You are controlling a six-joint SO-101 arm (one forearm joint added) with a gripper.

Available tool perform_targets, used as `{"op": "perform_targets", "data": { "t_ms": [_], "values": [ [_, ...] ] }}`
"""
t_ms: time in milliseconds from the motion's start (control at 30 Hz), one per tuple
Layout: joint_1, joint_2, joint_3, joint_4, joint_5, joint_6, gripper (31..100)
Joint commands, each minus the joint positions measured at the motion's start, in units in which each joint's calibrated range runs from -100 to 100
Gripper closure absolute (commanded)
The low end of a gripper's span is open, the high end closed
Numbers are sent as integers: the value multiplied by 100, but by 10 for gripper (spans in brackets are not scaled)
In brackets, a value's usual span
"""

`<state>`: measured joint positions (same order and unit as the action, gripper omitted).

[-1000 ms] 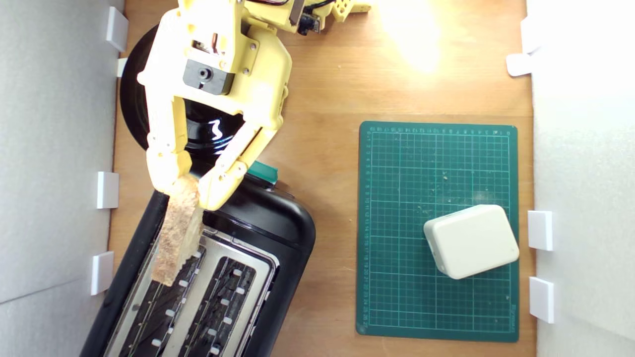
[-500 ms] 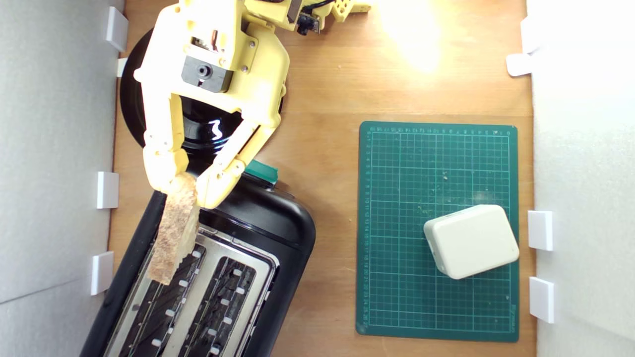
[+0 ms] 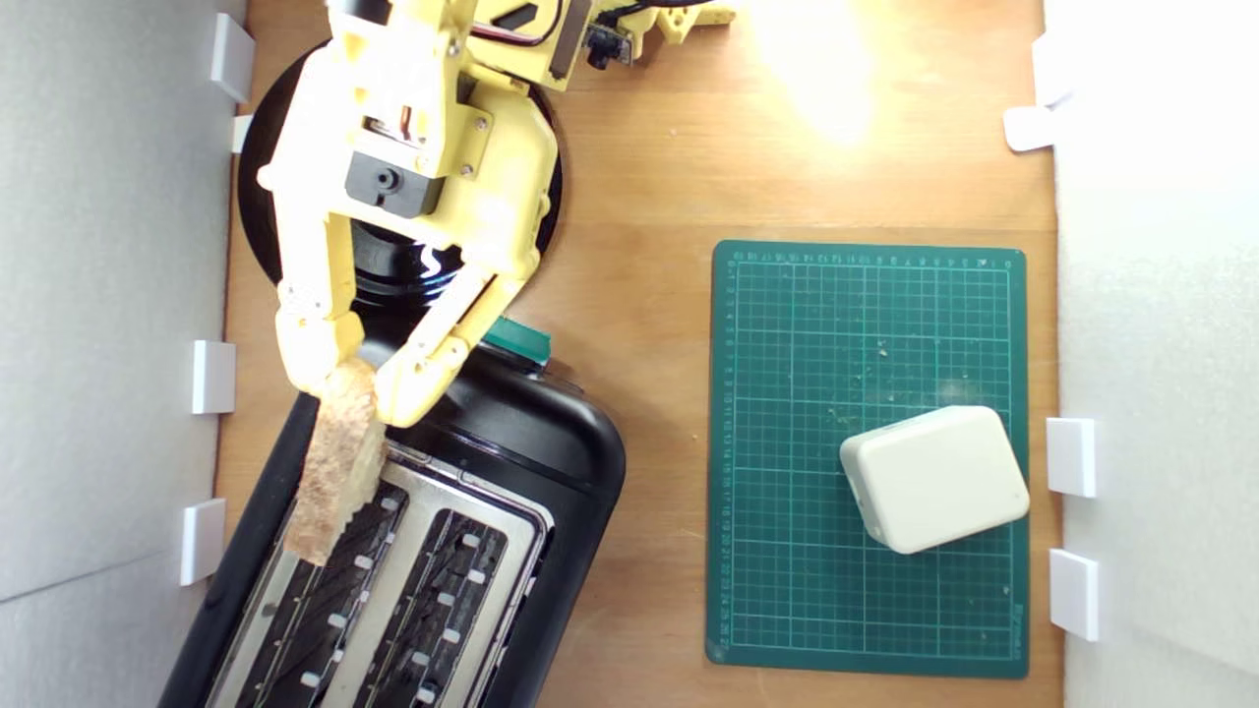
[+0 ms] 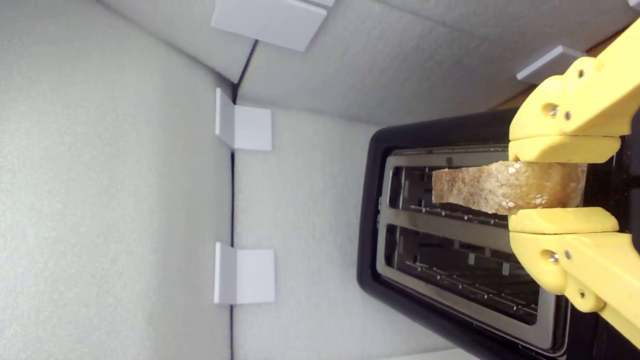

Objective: Pick bread and place in toaster

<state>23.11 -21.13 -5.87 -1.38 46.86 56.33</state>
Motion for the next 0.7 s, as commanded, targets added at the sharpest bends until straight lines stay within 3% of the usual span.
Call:
{"op": "perform_targets", "data": {
  "t_ms": [0,667],
  "values": [
    [130,-1,-334,-16,-11,30,811],
    [-47,282,-307,-25,-11,30,811]
  ]
}}
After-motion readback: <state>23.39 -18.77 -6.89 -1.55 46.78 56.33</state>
